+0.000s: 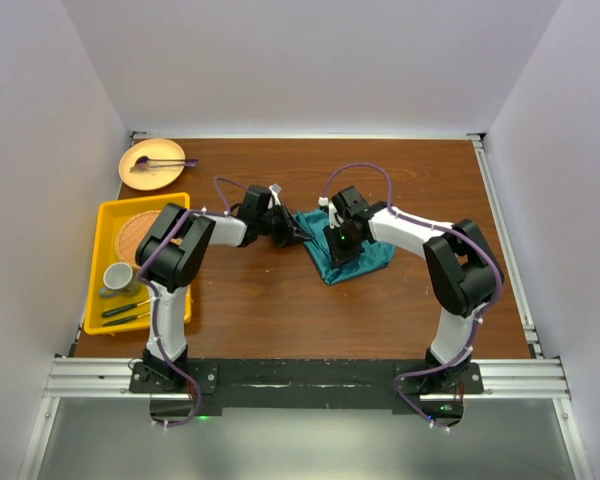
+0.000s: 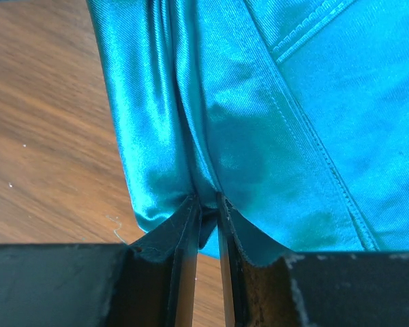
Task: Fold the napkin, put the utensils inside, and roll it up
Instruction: Roll the napkin with the utensil
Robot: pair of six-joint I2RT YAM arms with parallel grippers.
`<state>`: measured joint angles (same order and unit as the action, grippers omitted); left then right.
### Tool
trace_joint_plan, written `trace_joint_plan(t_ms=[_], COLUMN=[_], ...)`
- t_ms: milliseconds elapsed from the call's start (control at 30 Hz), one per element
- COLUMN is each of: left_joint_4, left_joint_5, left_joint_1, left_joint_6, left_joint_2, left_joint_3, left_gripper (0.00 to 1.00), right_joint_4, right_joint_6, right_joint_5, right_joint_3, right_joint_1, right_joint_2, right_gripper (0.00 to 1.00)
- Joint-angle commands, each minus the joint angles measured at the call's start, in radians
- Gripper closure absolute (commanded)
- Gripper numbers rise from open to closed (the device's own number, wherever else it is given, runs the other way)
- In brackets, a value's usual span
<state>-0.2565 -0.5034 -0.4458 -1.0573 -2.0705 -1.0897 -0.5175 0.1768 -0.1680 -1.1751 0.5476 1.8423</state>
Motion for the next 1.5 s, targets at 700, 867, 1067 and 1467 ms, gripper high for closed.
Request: trace_joint_plan(t_ms=[700, 867, 1067, 1467], left_joint_4=[0.175, 0.177, 0.175, 0.172], left_joint_5=[0.108, 0.105, 0.101, 0.089], left_joint_1=[-0.005, -0.005, -0.005, -0.002], left_joint_6=[0.054, 0.054, 0.053, 0.045], left_joint_2=[-0.083, -0.079, -0.08, -0.079], left_joint_3=[0.025, 0.027, 0.025, 0.028], left_gripper=[1.0, 1.0, 1.0, 1.0], right_joint_4=[0.03, 0.079, 0.096, 0.142], right_joint_6=[-0.01, -0.025, -0.045, -0.051], right_joint_5=[0.157, 0.196, 0.216, 0.34], right_joint_3=[-0.25, -0.215, -0.193, -0.132], right_joint_1=[0.153, 0.169, 0.175, 0.222], right_joint_2=[0.018, 0.047, 0.083, 0.138], right_gripper=[0.65, 0.65, 0.61, 0.57])
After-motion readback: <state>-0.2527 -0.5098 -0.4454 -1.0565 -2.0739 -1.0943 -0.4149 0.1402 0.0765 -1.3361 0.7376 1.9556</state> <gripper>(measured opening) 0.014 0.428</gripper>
